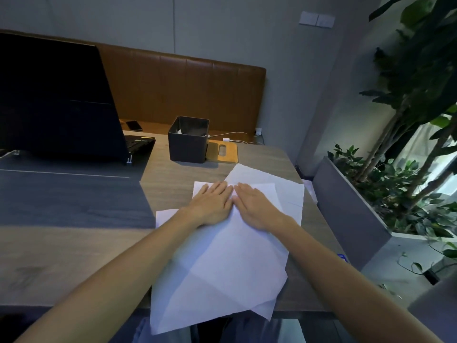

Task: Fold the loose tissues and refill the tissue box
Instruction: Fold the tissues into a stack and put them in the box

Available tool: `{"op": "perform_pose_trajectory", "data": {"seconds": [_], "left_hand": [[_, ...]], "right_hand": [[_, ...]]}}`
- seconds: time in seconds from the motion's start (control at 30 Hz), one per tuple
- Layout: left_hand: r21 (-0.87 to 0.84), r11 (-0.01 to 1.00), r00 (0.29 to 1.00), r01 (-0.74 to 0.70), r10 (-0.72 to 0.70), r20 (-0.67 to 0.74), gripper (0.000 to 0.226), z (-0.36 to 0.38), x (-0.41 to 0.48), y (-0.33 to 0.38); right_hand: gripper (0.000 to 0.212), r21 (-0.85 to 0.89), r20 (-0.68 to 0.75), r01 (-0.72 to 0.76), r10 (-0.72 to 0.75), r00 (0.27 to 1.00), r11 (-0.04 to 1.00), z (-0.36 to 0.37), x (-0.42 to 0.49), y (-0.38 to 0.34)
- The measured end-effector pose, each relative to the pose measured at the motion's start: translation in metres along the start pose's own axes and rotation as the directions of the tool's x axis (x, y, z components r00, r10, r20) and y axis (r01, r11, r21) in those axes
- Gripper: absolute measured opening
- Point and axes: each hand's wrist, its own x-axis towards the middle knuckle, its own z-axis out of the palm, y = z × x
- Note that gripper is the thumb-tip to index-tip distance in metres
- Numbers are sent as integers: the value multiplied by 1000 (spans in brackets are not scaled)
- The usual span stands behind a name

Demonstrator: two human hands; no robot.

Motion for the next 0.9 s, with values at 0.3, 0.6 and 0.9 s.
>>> {"op": "perform_pose_trajectory", "data": {"seconds": [0.3, 0.6, 0.9], "left_hand": [[51, 992, 990, 113, -117, 80, 70, -16, -30, -43], [-22, 1000, 987, 4, -8, -161, 46, -4, -9, 13], [34, 987, 987, 155, -157, 37, 63, -10, -19, -18]], "right_hand": [[69, -141, 99, -211, 226, 969, 967, -18, -29, 50], [59, -69, 36, -69, 71, 997, 995, -15, -10, -2], [66, -68, 52, -169, 173, 984, 983, -11, -17, 31]]}}
